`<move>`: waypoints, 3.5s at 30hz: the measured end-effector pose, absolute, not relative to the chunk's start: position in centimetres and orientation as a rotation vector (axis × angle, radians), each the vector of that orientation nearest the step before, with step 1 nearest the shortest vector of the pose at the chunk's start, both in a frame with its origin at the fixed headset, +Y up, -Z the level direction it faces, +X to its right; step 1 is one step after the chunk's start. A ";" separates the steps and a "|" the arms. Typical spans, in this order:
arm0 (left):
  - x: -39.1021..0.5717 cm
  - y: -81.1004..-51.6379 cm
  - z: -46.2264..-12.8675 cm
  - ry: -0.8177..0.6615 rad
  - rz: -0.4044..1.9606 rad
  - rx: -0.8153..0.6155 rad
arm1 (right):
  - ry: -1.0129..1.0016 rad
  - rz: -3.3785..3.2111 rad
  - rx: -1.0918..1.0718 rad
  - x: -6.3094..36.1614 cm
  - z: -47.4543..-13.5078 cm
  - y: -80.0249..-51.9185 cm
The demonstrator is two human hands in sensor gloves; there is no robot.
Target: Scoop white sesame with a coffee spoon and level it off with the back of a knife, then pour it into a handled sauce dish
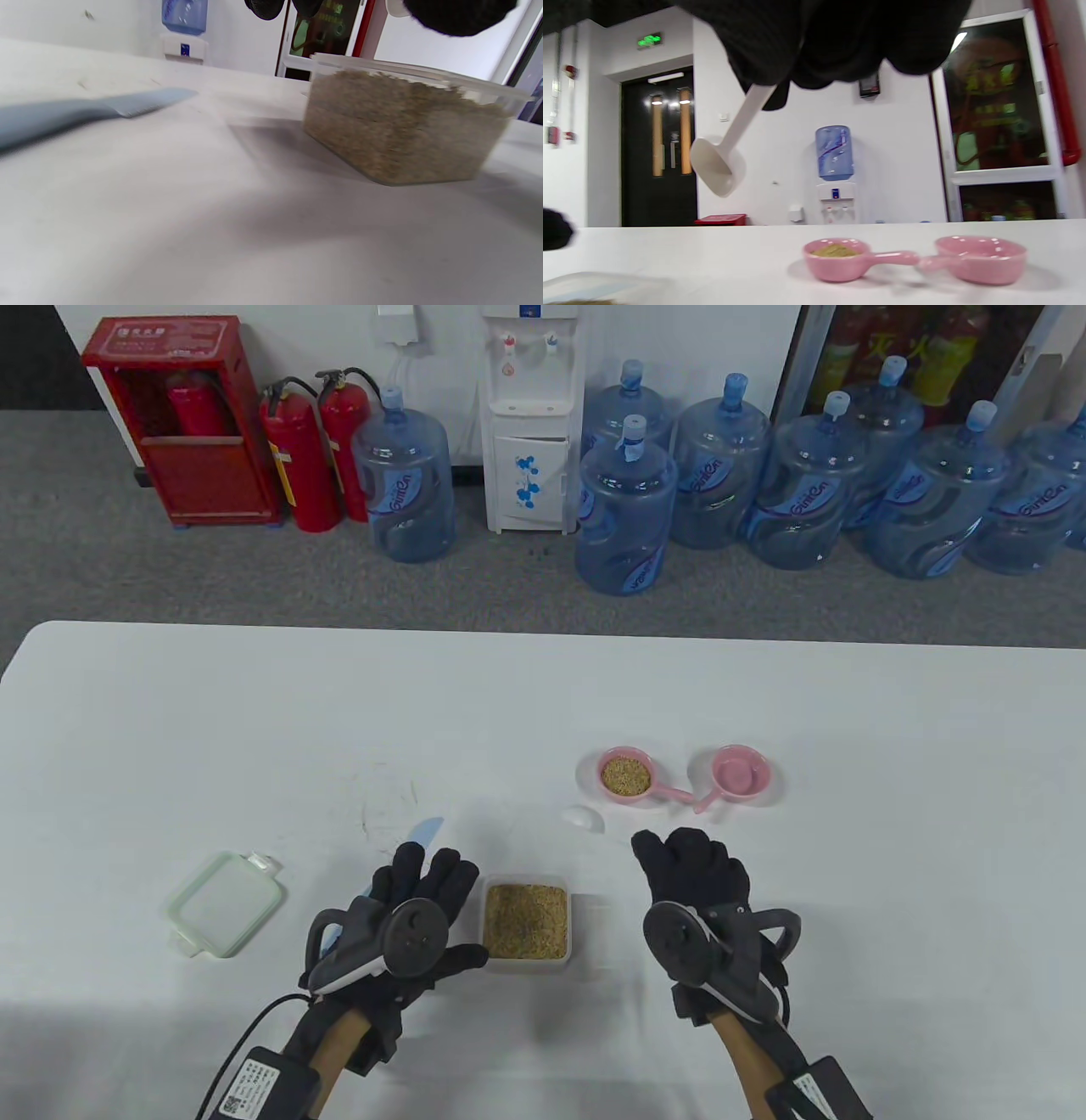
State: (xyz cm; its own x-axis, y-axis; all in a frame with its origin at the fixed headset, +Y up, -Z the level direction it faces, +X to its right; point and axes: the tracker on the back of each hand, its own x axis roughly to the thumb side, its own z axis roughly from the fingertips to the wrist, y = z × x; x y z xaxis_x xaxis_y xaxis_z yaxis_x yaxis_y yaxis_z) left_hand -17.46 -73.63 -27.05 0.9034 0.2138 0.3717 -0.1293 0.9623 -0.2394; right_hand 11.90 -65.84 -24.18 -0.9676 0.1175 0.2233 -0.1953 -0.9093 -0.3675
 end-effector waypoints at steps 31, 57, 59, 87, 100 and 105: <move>-16.4 -75.4 -28.1 -0.396 0.232 -0.309 | -0.330 3.057 0.785 7.5 -22.4 -69.5; -16.4 -75.4 -28.2 -0.397 0.215 -0.313 | 0.367 2.508 0.238 11.0 -26.8 -71.6; -16.4 -75.4 -28.2 -0.397 0.212 -0.313 | 0.390 2.469 0.217 11.1 -26.9 -72.0; -16.5 -75.4 -28.2 -0.396 0.230 -0.325 | 0.349 2.309 0.110 12.7 -26.5 -72.0; -23.3 -72.5 -29.3 -0.069 0.185 -0.100 | 0.336 2.301 0.118 12.8 -26.3 -71.9; -26.1 -74.1 -30.4 0.137 0.098 -0.200 | 0.331 2.298 0.117 12.9 -26.1 -71.9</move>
State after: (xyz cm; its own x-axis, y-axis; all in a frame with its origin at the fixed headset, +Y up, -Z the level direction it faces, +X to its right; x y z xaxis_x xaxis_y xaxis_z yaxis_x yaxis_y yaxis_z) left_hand -26.10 -74.08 -30.44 0.9858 0.0835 -0.1456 -0.1109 0.9752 -0.1915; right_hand 12.87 -71.93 -26.15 -0.6803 0.7327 -0.0203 -0.7086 -0.6503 0.2740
